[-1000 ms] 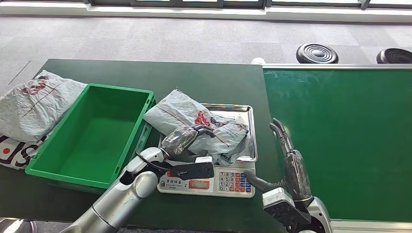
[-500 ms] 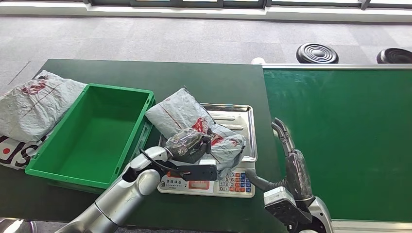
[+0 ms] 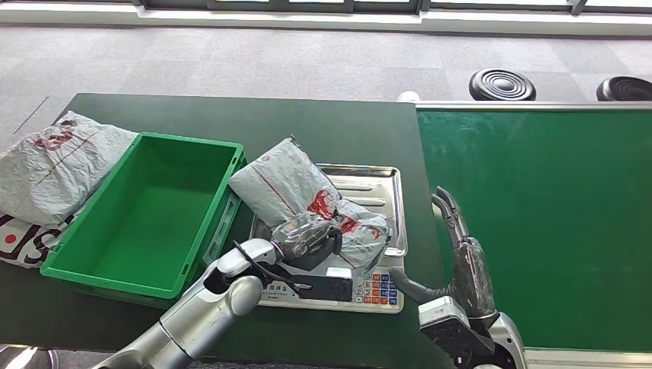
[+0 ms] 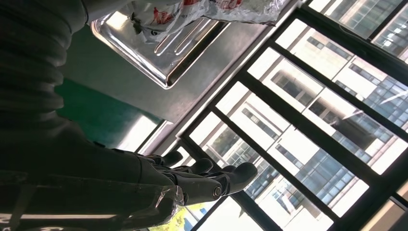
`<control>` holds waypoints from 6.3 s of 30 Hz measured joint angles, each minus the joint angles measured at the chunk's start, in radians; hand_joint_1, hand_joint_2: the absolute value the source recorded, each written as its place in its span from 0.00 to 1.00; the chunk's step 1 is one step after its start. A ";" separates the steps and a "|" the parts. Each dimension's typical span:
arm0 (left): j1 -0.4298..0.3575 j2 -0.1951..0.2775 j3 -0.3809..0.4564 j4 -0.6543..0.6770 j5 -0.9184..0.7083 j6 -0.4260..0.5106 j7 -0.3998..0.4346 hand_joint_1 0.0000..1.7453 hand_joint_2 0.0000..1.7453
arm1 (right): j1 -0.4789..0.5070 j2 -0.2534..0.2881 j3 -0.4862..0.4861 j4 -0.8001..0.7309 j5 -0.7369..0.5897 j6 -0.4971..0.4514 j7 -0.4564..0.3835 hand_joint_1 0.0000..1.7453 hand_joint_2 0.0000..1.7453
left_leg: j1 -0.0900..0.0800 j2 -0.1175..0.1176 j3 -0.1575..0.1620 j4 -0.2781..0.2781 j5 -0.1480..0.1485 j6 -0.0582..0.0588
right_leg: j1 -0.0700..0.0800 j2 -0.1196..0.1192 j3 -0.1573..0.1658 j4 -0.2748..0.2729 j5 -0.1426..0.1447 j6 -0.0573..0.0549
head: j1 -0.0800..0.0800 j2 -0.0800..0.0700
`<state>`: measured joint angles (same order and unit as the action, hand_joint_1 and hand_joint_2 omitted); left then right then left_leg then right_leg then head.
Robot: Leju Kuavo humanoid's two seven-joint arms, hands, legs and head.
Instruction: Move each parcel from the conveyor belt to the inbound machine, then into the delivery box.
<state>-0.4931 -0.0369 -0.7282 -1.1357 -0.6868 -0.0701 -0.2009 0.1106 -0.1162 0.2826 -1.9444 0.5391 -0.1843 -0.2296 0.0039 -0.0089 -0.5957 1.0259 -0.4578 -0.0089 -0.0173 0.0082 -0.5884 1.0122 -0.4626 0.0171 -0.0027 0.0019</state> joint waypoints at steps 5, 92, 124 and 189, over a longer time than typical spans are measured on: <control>0.006 -0.004 -0.004 -0.004 -0.033 0.040 0.009 0.00 1.00 | 0.009 0.006 0.000 0.000 0.008 0.006 -0.002 0.00 1.00 | 0.000 0.000 0.000 0.000 0.000 0.000 | 0.000 0.000 0.000 0.000 0.000 0.000 | 0.000 0.000; -0.015 0.034 -0.075 -0.130 -0.008 0.036 -0.027 1.00 1.00 | 0.056 0.025 -0.024 -0.038 0.007 0.020 -0.024 0.00 1.00 | 0.000 -0.002 0.001 0.000 0.000 0.001 | 0.000 -0.002 0.002 0.000 0.000 0.000 | 0.000 0.000; 0.160 0.107 0.404 -0.233 -0.773 0.699 0.202 1.00 1.00 | 0.121 0.030 -0.034 -0.084 0.052 -0.014 0.019 0.00 1.00 | 0.000 -0.001 0.000 -0.001 0.001 0.000 | 0.000 -0.001 0.001 0.000 0.000 -0.001 | 0.000 0.000; 0.550 -0.062 0.625 -0.769 0.589 0.486 -0.111 0.00 0.00 | -0.178 -0.325 -0.453 0.384 0.558 0.125 0.328 0.00 1.00 | -0.001 -0.002 -0.001 0.001 0.000 0.003 | -0.001 -0.002 0.001 0.000 0.001 0.002 | 0.000 0.000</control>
<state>0.0569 -0.0984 -0.1030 -1.9042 -0.0974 0.4159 -0.3118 -0.0676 -0.4410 -0.1701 -1.5605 1.0973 -0.0595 0.0981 0.0026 -0.0106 -0.5968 1.0268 -0.4574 -0.0060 -0.0182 0.0060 -0.5875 1.0120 -0.4615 0.0192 -0.0027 0.0019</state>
